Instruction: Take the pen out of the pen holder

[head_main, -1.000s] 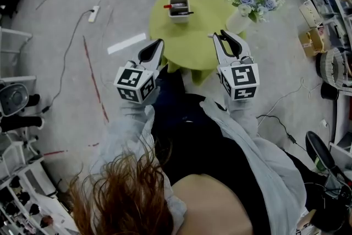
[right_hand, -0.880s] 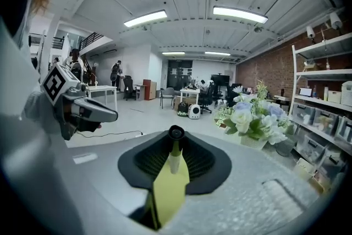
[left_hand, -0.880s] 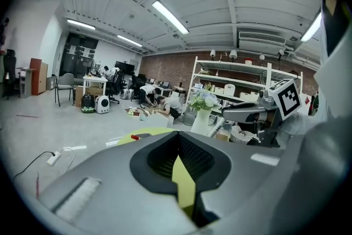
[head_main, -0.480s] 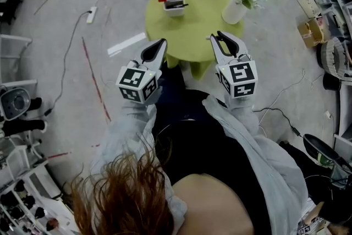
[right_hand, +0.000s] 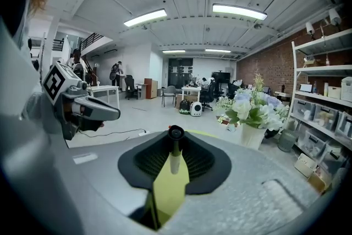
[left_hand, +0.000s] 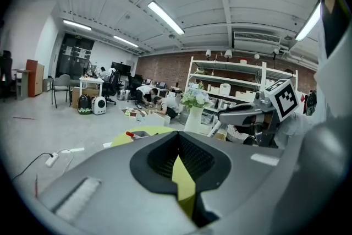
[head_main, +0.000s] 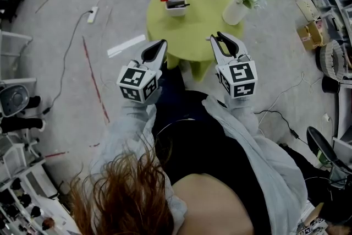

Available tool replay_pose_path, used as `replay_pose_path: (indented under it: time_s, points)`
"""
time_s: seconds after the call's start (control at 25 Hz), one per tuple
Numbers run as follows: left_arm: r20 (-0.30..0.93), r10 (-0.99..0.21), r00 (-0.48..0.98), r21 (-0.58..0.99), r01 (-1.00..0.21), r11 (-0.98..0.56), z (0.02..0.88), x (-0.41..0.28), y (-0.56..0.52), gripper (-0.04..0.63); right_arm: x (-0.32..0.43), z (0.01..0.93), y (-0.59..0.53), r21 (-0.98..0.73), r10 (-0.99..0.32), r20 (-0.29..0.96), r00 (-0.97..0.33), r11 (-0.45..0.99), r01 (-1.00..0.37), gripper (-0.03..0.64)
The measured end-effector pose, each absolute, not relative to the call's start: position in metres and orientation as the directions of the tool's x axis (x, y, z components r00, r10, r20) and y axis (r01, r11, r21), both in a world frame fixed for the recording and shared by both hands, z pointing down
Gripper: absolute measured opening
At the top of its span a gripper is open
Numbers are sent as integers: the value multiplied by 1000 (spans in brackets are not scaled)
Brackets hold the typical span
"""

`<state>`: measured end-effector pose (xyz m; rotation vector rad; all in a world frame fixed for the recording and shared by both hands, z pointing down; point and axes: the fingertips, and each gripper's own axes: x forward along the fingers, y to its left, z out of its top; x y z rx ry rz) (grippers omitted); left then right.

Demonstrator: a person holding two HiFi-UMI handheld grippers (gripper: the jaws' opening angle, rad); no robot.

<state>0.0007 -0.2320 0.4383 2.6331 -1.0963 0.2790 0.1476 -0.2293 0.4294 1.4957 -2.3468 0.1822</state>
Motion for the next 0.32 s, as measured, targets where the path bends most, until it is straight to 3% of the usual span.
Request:
replay_pose_path:
  time_s: [0.32]
  points:
    - [280, -676, 682, 179, -729, -661, 442, -8, -227, 14, 142, 433, -226, 69, -845, 361, -395, 447, -892, 75]
